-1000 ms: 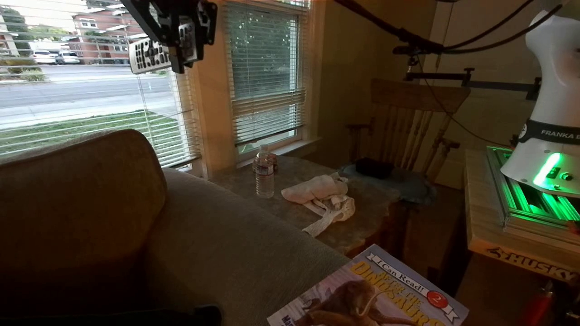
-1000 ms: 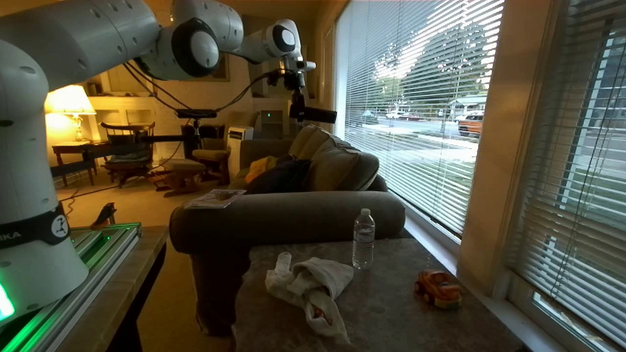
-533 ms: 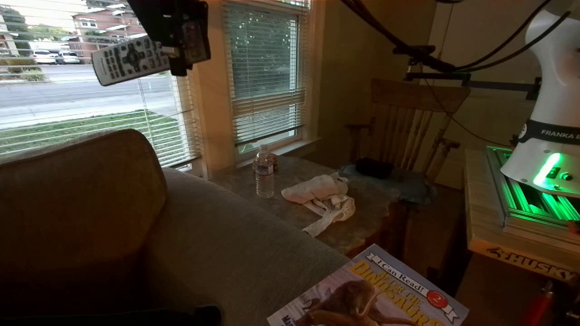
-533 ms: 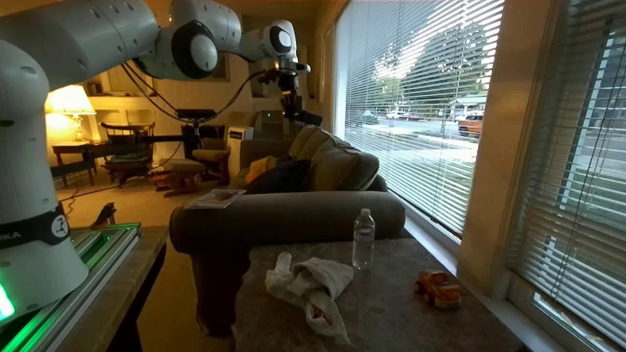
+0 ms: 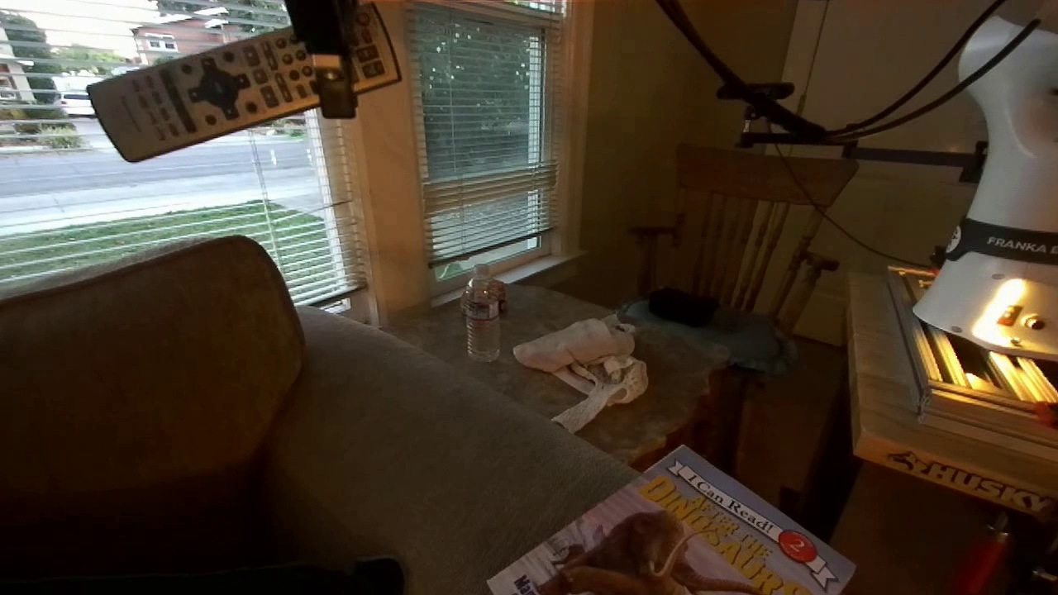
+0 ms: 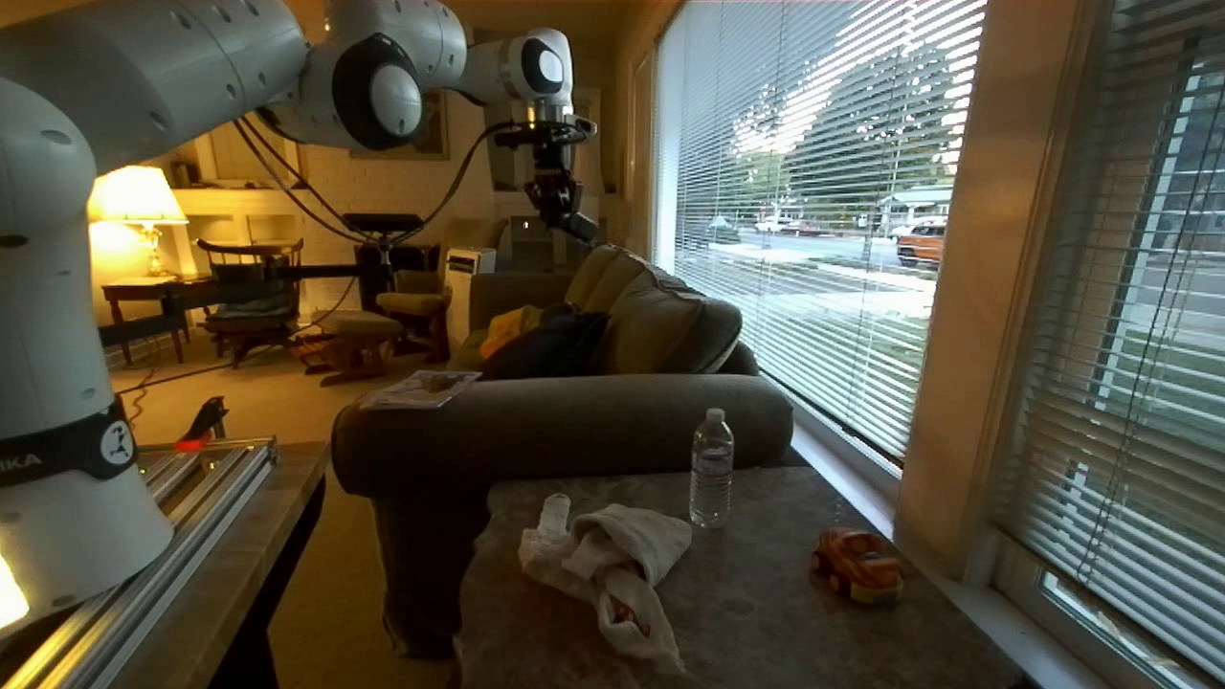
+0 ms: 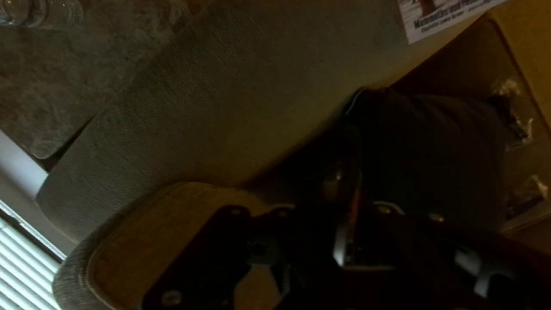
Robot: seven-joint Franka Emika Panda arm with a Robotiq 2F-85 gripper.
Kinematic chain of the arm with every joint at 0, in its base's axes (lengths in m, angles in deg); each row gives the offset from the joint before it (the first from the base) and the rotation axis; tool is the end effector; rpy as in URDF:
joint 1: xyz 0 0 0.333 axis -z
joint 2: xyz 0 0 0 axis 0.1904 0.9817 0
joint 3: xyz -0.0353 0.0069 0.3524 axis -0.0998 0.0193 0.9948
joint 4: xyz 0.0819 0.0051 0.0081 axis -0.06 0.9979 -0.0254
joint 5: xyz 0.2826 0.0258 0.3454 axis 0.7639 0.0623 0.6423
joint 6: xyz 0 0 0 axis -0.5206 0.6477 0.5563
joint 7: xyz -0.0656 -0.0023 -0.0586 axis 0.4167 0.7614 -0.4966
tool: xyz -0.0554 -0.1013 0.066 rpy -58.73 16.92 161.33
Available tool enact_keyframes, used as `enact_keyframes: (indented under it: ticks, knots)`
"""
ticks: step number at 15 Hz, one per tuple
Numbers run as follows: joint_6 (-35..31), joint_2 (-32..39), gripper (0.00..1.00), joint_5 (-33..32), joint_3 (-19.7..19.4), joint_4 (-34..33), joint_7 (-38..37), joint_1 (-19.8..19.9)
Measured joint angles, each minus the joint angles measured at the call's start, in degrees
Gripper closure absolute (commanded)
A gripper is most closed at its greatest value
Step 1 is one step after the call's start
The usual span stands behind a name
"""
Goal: Put the grey remote control on the table.
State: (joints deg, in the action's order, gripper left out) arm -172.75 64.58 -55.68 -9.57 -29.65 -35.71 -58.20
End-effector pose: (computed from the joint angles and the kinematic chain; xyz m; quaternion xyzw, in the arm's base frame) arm 0.5777 0.6440 0.4375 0.9269 0.3742 0.0178 0.0203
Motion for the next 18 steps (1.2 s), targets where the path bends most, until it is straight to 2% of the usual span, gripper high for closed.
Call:
enact_keyframes:
  ticks: [2,5,11,12,16,17,18]
  knots:
    - [2.42,-0.95,0.96,0.51,1.36,0.0,3.82,-0.65]
    - [5.52,-1.97,0.96,0.72,2.03,0.0,4.64,-2.45]
    - [13.73,-3.14,0.96,0.49,-0.58,0.0,-2.35,-6.06]
    - [15.05,-3.42,0.85,0.19,-1.35,0.0,-4.12,-6.65]
    - [16.85,-4.15,0.85,-0.99,-3.75,0.0,-8.27,-7.92]
    - [16.86,-4.14,0.96,-1.03,-3.86,0.0,-8.38,-7.93]
    - [16.86,-4.14,0.96,-1.06,-3.94,0.0,-8.4,-7.92]
